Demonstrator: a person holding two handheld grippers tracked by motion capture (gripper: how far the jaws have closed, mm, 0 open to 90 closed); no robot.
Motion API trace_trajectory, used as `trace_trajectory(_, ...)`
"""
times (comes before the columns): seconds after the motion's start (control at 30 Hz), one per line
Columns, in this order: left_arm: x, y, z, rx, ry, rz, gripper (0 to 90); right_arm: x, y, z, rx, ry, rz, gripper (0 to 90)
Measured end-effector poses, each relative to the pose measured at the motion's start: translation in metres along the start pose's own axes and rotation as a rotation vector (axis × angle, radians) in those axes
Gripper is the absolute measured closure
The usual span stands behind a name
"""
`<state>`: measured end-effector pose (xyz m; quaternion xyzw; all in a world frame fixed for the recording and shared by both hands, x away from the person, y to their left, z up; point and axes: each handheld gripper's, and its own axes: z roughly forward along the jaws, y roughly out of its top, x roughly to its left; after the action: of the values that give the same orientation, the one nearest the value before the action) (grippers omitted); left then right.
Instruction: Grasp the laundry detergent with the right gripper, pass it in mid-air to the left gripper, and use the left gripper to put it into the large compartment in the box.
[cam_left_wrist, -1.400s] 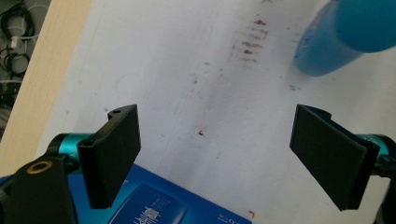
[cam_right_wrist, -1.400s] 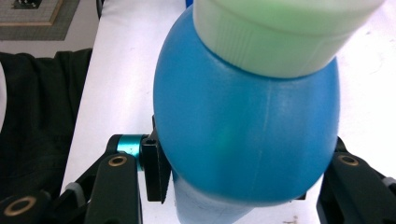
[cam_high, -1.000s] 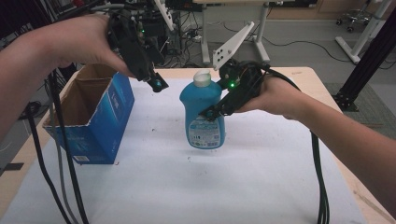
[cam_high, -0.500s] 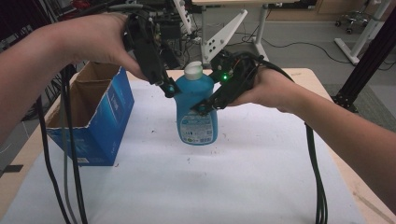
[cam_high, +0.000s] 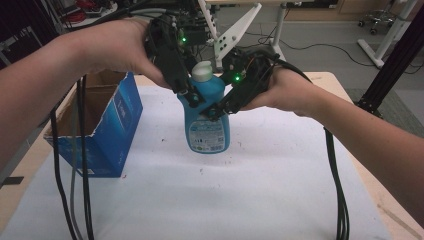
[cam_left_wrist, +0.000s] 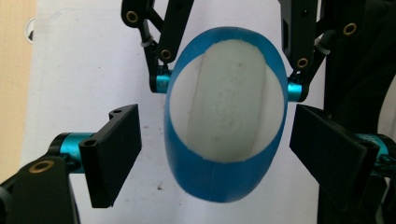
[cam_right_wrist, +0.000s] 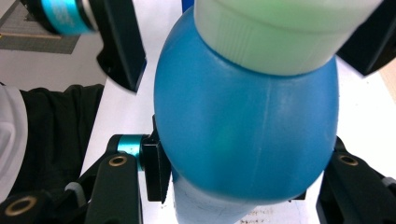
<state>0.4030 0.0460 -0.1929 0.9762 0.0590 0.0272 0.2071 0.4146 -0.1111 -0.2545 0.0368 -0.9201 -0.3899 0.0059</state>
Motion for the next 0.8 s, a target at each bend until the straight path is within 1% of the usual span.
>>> trace_trajectory(0.07, -0.0003, 0.0006, 0.0019, 0.009, -0.002, 0.001, 16.9, 0.0003, 0.0, -0.0004, -0.003, 0.003, 0.006, 45.7)
trace_trajectory(0.1, -0.0003, 0.0006, 0.0028, 0.004, -0.004, -0.003, 16.9, 0.0001, 0.0001, -0.0003, -0.005, 0.004, -0.001, 45.8)
trace_trajectory(0.13, 0.0001, 0.0008, 0.0036, -0.001, -0.006, -0.009, 16.9, 0.0006, 0.0001, -0.0007, 0.002, 0.006, 0.006, 45.7)
trace_trajectory(0.17, 0.0004, 0.001, 0.0039, -0.001, -0.004, -0.012, 17.0, 0.0, 0.0003, 0.0, -0.006, 0.005, -0.009, 45.7)
trace_trajectory(0.2, 0.0004, 0.0011, 0.0045, -0.003, -0.006, -0.014, 17.4, -0.0003, 0.0004, -0.0002, -0.002, 0.005, -0.013, 45.7)
trace_trajectory(0.23, 0.0008, 0.0017, 0.0046, 0.005, -0.006, -0.004, 17.5, 0.0001, 0.0003, -0.0006, 0.003, 0.002, -0.004, 45.7)
trace_trajectory(0.27, 0.0004, 0.002, 0.0053, 0.004, -0.008, -0.005, 17.8, -0.0007, 0.0003, -0.0002, -0.003, 0.001, -0.016, 45.7)
trace_trajectory(0.3, 0.0004, 0.002, 0.0056, 0.003, -0.009, -0.001, 19.9, -0.0002, 0.0003, -0.0006, -0.001, 0.001, -0.012, 45.7)
trace_trajectory(0.33, -0.0004, 0.0021, 0.0063, -0.002, -0.012, -0.008, 21.3, 0.0005, 0.0002, -0.001, 0.001, 0.002, -0.007, 45.7)
trace_trajectory(0.4, -0.0006, 0.0022, 0.0067, -0.003, -0.012, -0.009, 21.3, 0.0009, 0.0004, -0.001, -0.002, 0.006, -0.001, 45.7)
trace_trajectory(0.47, -0.0003, 0.0025, 0.0068, 0.007, -0.012, -0.004, 22.9, 0.0012, 0.0008, -0.0009, 0.005, 0.007, -0.002, 45.7)
trace_trajectory(0.5, -0.0004, 0.0024, 0.0075, 0.002, -0.012, -0.01, 22.9, 0.0016, 0.0008, -0.0009, 0.008, 0.008, -0.004, 45.7)
trace_trajectory(0.63, -0.0009, 0.0031, 0.0081, 0.006, -0.012, -0.004, 23.0, 0.0014, 0.0006, -0.0008, 0.011, 0.009, 0.002, 45.7)
trace_trajectory(0.7, -0.0008, 0.003, 0.0084, 0.01, -0.014, -0.001, 25.4, 0.0015, 0.0007, -0.0009, 0.014, 0.009, 0.005, 45.7)
trace_trajectory(0.73, -0.0005, 0.003, 0.0085, 0.009, -0.014, -0.001, 25.5, 0.0014, 0.0008, -0.0007, 0.012, 0.009, 0.004, 45.7)
trace_trajectory(0.77, -0.0008, 0.003, 0.0087, 0.003, -0.013, -0.008, 25.5, 0.0022, 0.0009, -0.0012, 0.02, 0.011, 0.012, 45.7)
trace_trajectory(0.8, -0.0008, 0.0032, 0.0084, 0.009, -0.014, -0.002, 25.5, 0.0011, 0.0011, -0.0005, 0.011, 0.009, -0.001, 45.7)
